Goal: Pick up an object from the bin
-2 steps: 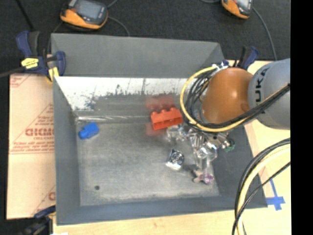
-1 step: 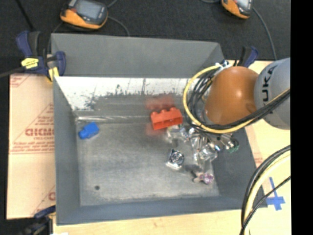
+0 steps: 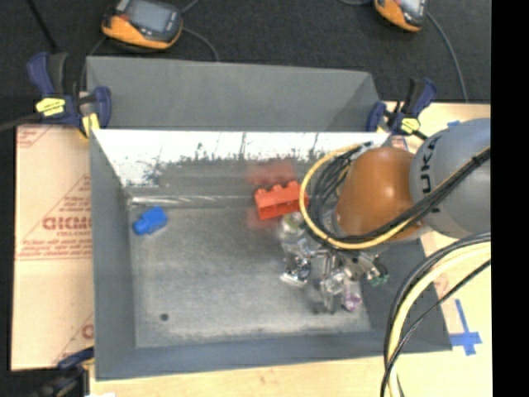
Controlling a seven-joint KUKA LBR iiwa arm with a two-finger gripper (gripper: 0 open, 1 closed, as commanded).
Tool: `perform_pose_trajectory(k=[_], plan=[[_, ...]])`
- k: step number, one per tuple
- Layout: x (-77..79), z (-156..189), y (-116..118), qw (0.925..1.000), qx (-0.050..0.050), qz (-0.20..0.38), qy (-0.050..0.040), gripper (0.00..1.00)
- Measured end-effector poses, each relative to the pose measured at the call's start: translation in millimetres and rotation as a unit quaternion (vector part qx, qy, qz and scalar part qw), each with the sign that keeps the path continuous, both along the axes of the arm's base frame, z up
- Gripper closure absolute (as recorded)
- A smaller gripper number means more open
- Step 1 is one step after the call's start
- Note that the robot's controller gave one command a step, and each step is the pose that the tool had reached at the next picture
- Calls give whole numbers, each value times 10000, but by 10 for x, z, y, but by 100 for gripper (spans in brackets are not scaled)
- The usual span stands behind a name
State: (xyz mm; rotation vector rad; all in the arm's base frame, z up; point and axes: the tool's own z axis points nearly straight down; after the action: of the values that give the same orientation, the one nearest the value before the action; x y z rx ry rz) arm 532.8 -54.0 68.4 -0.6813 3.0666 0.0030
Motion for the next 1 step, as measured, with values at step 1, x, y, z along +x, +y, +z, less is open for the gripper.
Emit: perform_pose_trajectory(k=[1], plan=[[-412,16,-675,9860,-15,1665,1,0]])
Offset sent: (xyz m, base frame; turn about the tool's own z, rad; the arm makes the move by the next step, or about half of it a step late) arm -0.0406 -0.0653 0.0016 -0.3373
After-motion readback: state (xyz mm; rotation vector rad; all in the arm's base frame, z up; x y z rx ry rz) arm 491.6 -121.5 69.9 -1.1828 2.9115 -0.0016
